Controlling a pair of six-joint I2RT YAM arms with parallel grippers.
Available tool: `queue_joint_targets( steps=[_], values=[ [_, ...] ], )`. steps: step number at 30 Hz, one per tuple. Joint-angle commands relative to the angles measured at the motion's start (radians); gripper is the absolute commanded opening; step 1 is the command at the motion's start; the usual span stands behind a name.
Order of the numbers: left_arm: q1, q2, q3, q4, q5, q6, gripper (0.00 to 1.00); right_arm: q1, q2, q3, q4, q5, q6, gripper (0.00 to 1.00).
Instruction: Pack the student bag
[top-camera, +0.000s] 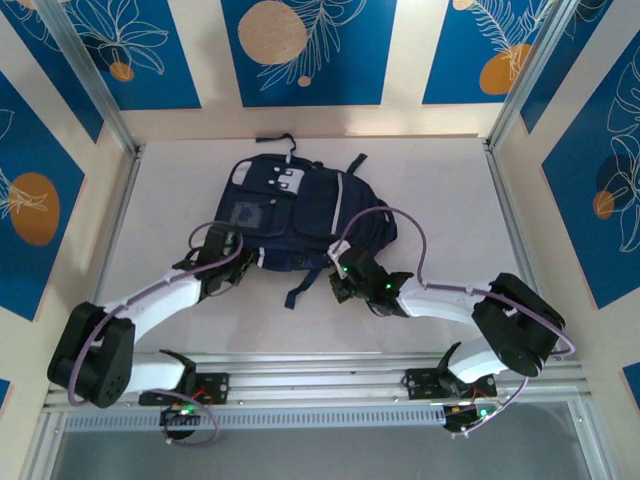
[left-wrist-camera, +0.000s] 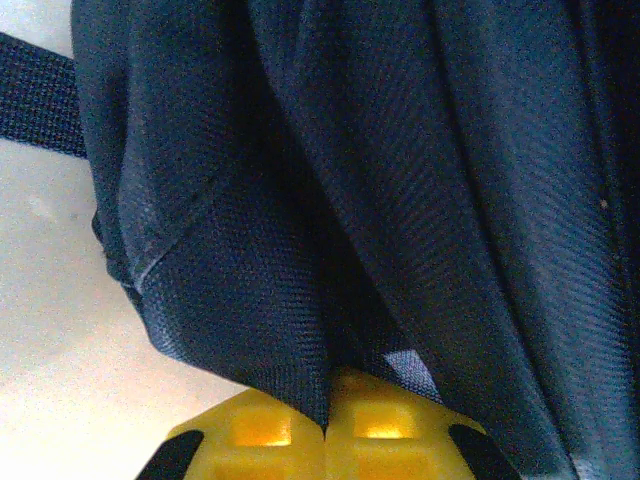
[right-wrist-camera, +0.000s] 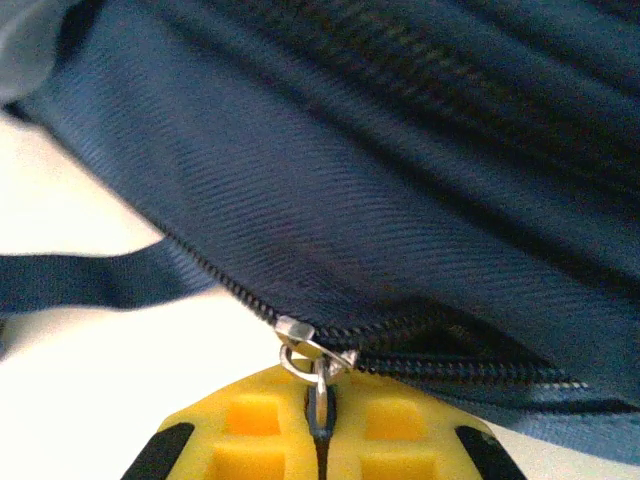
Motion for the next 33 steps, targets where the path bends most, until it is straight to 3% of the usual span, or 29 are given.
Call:
queue_joint_targets(
  steps=[1,4,8,10,14,18,25,33],
  values=[
    [0.061,0.062,0.133,-0.031,-0.044,0.085,0.00,0.075,0.020,0.114,-0.184,-0.004,-0.041,0.00],
    [0.103,0.146,0.239,-0.066,0.040,0.115,0.07,0.118,0.089,0.221,-0.253,-0.011,0.010,0.00],
    [0.164,0.167,0.268,-0.067,0.161,0.106,0.47,0.144,0.127,0.286,-0.228,-0.042,0.092,0.00],
    [0.167,0.121,0.241,-0.084,0.158,0.102,0.54,0.141,0.136,0.298,-0.212,-0.054,0.133,0.00],
    [0.165,0.015,0.129,-0.076,0.184,0.040,0.57,0.116,0.152,0.295,-0.171,-0.117,0.197,0.00],
    [0.131,-0.038,-0.021,0.111,0.233,-0.082,0.60,0.095,0.168,0.279,-0.119,-0.183,0.247,0.00],
    [0.000,-0.036,-0.049,0.222,0.202,-0.110,0.72,0.079,0.197,0.274,-0.091,-0.222,0.275,0.00],
    [-0.074,0.014,-0.068,0.291,0.162,-0.133,0.72,0.059,0.178,0.250,-0.074,-0.229,0.301,0.00]
  ],
)
